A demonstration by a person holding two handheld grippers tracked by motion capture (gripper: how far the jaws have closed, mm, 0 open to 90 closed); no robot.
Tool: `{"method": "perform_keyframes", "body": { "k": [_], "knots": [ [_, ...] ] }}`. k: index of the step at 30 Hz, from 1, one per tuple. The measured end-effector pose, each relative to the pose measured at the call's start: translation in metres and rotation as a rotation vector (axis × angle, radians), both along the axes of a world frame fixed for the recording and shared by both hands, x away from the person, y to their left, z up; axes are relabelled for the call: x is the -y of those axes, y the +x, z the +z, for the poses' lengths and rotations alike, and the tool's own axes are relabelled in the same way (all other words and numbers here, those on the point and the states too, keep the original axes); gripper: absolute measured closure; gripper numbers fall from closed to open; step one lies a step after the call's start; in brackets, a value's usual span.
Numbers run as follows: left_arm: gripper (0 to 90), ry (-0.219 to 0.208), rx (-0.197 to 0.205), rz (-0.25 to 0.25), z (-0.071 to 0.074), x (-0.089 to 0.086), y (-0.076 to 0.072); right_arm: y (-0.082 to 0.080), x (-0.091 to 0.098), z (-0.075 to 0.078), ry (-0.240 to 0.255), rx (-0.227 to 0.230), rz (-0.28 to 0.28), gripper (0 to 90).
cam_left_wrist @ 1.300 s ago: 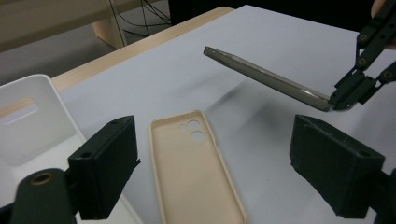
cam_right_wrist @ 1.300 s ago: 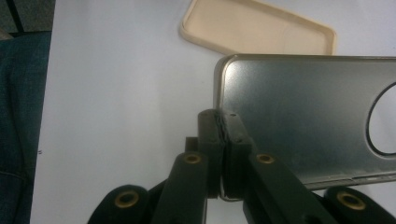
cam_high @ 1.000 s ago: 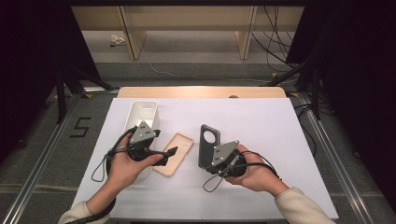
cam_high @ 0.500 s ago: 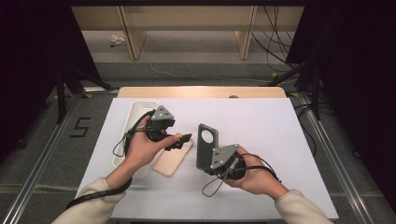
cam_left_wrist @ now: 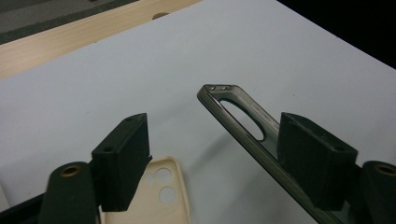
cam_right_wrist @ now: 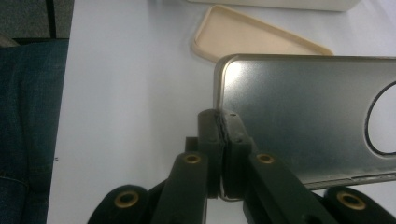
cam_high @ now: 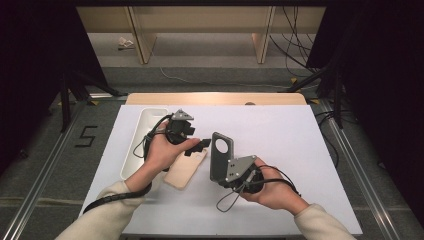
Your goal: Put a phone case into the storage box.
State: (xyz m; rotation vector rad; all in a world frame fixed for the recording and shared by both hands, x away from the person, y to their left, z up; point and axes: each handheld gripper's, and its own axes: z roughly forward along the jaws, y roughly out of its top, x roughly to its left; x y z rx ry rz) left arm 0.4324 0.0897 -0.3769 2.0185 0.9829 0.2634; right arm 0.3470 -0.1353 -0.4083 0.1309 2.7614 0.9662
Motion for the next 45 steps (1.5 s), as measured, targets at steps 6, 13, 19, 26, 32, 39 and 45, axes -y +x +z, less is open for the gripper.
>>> {"method": "perform_keyframes", "body": {
  "k": [6,13,19,26,32,39,45],
  "knots": [
    [30.9,0.023,-0.045,-0.003,-0.002,0.006,0.008,0.000,0.000,0.000,0.001,0.003,-0.001,89.1],
    [33.9,0.026,-0.090,-0.010,-0.004,0.018,0.016,-0.002,-0.002,0.001,-0.001,0.007,0.008,89.1],
    [40.0,0.031,-0.165,-0.001,-0.009,0.028,0.025,-0.003,-0.003,0.001,-0.003,0.019,0.007,89.1],
    [52.1,0.013,-0.233,0.015,-0.015,0.033,0.034,-0.003,-0.005,0.001,-0.006,0.025,0.018,89.1],
    [65.0,-0.017,-0.266,0.038,-0.018,0.032,0.035,-0.004,-0.006,0.000,-0.017,0.023,0.023,89.1],
    [72.8,-0.112,-0.280,0.043,-0.011,0.032,0.029,-0.004,-0.009,-0.006,-0.042,0.015,0.041,89.3],
    [80.9,-0.186,-0.283,0.024,-0.001,0.037,0.022,-0.004,-0.013,-0.011,-0.073,0.020,0.035,89.2]
  ]
}}
